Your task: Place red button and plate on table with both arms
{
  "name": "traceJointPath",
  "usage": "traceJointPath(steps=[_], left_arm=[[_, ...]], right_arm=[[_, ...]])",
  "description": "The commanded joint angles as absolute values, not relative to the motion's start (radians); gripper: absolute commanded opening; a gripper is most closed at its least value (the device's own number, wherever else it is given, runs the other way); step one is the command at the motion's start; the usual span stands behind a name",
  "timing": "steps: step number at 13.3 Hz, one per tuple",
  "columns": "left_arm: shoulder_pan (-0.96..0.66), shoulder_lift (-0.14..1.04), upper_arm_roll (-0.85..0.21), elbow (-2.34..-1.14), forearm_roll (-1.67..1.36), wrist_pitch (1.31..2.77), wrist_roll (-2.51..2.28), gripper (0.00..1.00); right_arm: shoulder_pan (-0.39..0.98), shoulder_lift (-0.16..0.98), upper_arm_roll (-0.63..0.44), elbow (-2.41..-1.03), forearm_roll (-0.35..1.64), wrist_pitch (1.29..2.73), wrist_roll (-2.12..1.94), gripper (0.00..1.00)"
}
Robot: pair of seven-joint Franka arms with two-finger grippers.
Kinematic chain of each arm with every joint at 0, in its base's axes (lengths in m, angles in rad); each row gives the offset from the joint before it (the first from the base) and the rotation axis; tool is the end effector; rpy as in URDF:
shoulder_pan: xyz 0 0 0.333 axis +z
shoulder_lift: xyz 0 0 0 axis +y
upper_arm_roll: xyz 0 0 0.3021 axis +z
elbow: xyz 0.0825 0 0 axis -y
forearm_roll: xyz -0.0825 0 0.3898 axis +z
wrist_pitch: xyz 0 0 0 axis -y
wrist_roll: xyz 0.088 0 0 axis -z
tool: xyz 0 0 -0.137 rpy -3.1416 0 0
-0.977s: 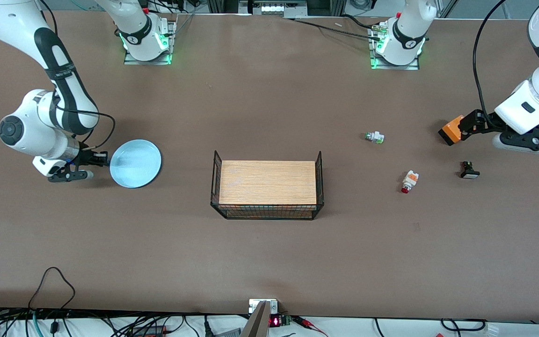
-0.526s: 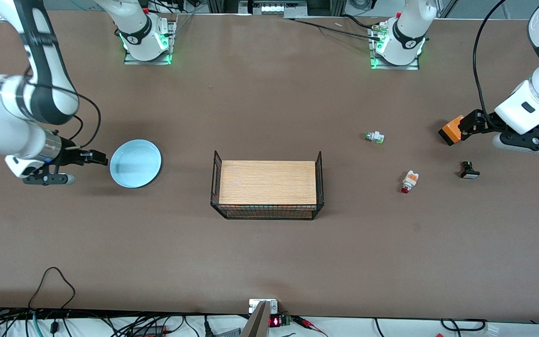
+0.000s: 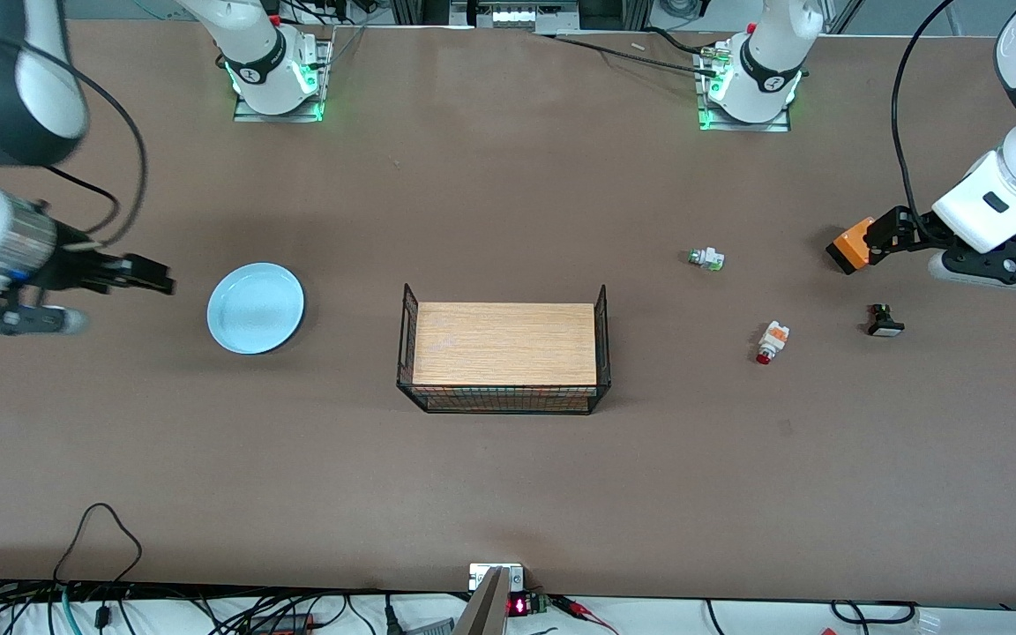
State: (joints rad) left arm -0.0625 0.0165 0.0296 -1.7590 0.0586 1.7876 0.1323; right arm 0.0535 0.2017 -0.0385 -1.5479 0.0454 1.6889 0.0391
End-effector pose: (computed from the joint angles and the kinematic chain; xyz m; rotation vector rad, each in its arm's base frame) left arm 0.5755 -0.0123 0.4995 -3.0711 0.2732 -0.0142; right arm 0.6190 0.0166 0.4824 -3.1043 0.0470 0.0955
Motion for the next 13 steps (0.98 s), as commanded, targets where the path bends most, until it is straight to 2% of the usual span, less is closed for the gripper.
traceJointPath(steps=[1,3,6,9,13], left_arm=[[-0.067,0.015,0.037,-1.746,0.038,1.779,0.164,1.0],[-0.067,0.015,0.037,-1.746,0.04,1.779,0.164,1.0],[-0.067,0.015,0.037,-1.746,0.04,1.779,0.164,1.0],[-0.067,0.015,0.037,-1.746,0.04,1.779,0.164,1.0],[-0.067,0.015,0.037,-1.746,0.04,1.779,0.164,1.0]], right_arm=[[0.057,0.157,-0.071,-1.502,-0.001,1.613,0.025,1.0],[0.058,0.118,-0.069,-1.52,-0.012,1.586,0.023,1.0],[0.057,-0.029,-0.071,-1.72,-0.015,1.666,0.023,1.0],[0.055,-0.046,-0.071,-1.723,-0.008,1.589,0.005,1.0],[0.051,-0.046,-0.072,-1.72,-0.008,1.586,-0.024,1.0]])
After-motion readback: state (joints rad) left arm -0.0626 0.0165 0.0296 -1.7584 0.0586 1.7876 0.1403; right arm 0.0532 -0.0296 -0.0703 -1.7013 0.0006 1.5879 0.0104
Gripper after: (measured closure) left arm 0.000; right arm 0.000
